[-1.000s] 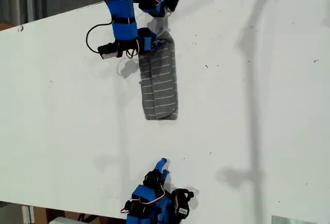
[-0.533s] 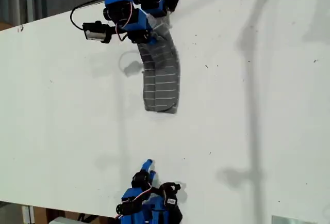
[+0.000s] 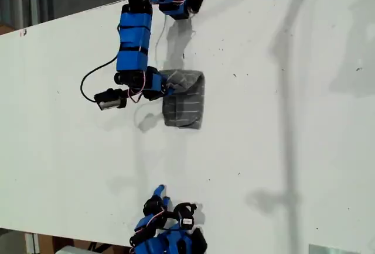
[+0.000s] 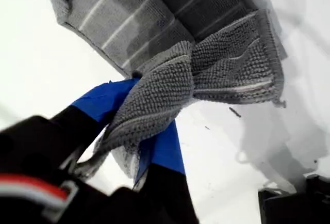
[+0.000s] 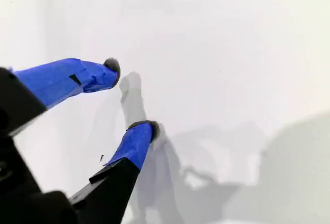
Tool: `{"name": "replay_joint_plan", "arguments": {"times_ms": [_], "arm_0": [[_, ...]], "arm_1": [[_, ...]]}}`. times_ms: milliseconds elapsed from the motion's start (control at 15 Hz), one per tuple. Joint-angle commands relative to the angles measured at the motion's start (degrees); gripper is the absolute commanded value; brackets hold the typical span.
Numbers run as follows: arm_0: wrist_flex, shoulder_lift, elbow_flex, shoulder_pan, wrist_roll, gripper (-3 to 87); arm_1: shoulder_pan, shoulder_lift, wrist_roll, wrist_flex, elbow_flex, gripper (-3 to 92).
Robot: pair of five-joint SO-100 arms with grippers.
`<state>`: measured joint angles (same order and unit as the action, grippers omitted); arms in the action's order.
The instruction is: Grasp corners of a square towel and fold twice.
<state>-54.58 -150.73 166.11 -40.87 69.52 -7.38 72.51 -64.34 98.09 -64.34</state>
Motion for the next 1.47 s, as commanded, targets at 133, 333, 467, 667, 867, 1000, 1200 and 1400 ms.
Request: {"name": "replay_joint_plan", "arguments": {"times_ms": [133, 333, 467, 667, 867, 1000, 1200, 1400], "arm_0": [[-2.29, -6.77, 1.58, -1.32, 0.26, 18.3], [0.35, 2.90, -2.20, -1.32, -2.64, 18.1], [1.85, 11.87, -6.06, -1.23, -2.55, 18.1], [2.02, 13.18, -6.68, -1.23, -2.55, 18.1], [2.02, 13.18, -6.68, -1.23, -2.46, 18.1], [2.11, 13.18, -6.68, -1.14, -2.55, 18.1], [2.11, 13.18, -6.59, -0.97, -2.64, 18.1], [1.49, 11.87, -6.06, 0.88, -3.16, 18.0]], "arm_1": [[1.14, -3.08, 9.23, -7.29, 7.73, -0.1], [2.72, -0.88, 10.81, -10.90, 7.82, 19.1], [2.90, 5.19, 12.74, -12.30, 7.38, 35.9], [0.88, 22.68, 10.55, -13.01, -3.34, 37.9], [2.11, 49.75, 1.67, -23.29, -41.04, 37.7], [5.80, 64.07, -7.47, -30.67, -65.13, 37.3], [11.51, 81.91, -18.63, -35.86, -87.19, 36.3], [15.47, 81.83, -24.43, -32.78, -89.82, 35.3]]}}
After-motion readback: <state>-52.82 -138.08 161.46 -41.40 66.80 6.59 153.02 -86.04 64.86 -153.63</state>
